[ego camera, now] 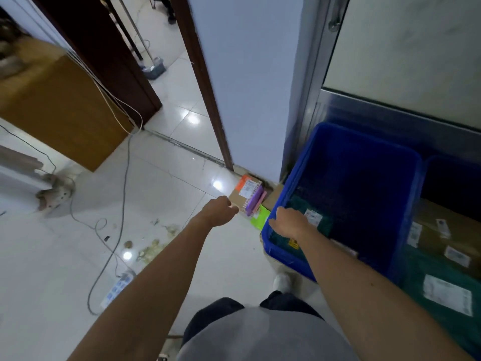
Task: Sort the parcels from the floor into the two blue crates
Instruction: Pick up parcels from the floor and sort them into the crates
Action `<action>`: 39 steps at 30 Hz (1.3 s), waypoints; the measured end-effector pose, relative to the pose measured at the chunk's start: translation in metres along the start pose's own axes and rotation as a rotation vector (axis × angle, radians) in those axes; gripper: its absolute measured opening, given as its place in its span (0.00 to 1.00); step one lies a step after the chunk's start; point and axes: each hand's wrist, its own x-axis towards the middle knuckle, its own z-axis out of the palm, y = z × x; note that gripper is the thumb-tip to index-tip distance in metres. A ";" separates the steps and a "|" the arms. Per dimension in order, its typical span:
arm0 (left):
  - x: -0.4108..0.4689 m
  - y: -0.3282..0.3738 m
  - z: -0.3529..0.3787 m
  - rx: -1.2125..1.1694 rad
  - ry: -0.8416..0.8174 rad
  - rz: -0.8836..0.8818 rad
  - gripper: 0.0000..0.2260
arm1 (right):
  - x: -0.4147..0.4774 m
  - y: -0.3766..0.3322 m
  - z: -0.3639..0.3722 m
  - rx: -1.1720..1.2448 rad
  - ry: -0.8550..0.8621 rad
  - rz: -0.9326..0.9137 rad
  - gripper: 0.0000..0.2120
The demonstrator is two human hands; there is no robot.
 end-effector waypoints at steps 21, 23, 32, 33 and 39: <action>0.196 -0.044 -0.051 0.321 -0.429 0.230 0.22 | 0.134 -0.109 0.050 0.524 -0.045 0.439 0.23; 0.224 -0.056 -0.048 0.286 -0.482 0.222 0.21 | 0.150 -0.124 0.066 0.543 -0.092 0.472 0.22; 0.334 -0.087 0.035 0.110 -0.692 0.152 0.11 | 0.241 -0.107 0.147 0.733 -0.200 0.693 0.28; 0.351 -0.091 0.055 0.092 -0.716 0.144 0.11 | 0.256 -0.097 0.162 0.759 -0.201 0.721 0.29; 0.445 -0.103 0.172 0.091 -0.763 0.171 0.09 | 0.374 -0.036 0.269 0.858 -0.124 0.865 0.28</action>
